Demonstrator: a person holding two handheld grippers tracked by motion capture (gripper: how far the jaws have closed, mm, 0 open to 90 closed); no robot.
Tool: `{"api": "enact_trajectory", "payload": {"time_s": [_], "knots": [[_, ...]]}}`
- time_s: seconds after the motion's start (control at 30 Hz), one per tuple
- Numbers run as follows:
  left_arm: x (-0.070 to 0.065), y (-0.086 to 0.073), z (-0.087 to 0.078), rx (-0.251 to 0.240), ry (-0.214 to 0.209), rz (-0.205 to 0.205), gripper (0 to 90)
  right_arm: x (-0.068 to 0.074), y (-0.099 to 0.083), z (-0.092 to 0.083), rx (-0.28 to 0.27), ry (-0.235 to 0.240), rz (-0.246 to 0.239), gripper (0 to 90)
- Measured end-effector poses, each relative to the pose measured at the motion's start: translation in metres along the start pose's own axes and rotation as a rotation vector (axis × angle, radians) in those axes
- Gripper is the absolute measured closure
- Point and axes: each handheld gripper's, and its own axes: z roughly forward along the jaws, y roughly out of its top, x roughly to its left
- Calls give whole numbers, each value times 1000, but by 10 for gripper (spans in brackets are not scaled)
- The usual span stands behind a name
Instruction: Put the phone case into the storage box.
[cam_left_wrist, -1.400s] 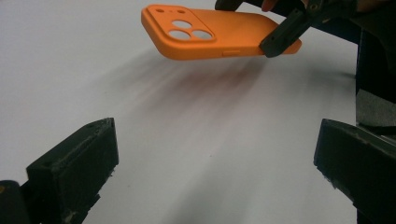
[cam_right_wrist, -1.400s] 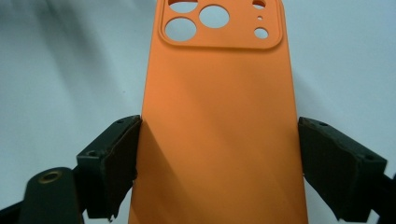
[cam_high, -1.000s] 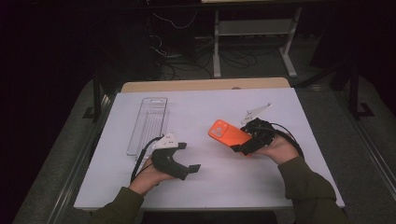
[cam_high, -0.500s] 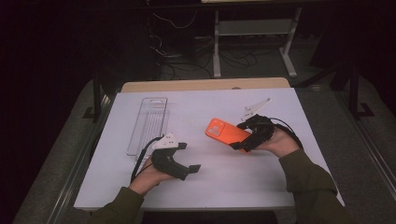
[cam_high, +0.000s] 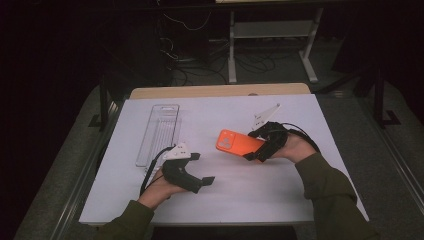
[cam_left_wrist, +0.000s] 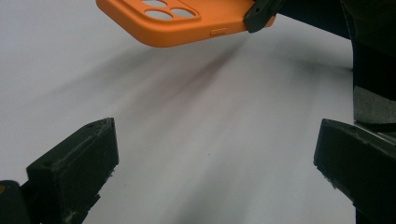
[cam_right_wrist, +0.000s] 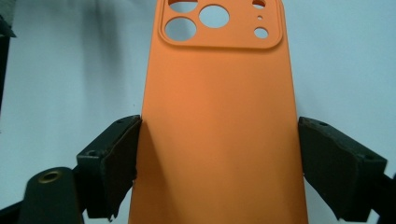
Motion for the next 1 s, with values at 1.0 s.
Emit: {"api": "enact_trajectory", "payload": {"time_s": [1.0], "knots": [[4, 15, -9, 44, -6, 70, 0, 1, 1, 2, -15, 53, -55, 152]]}}
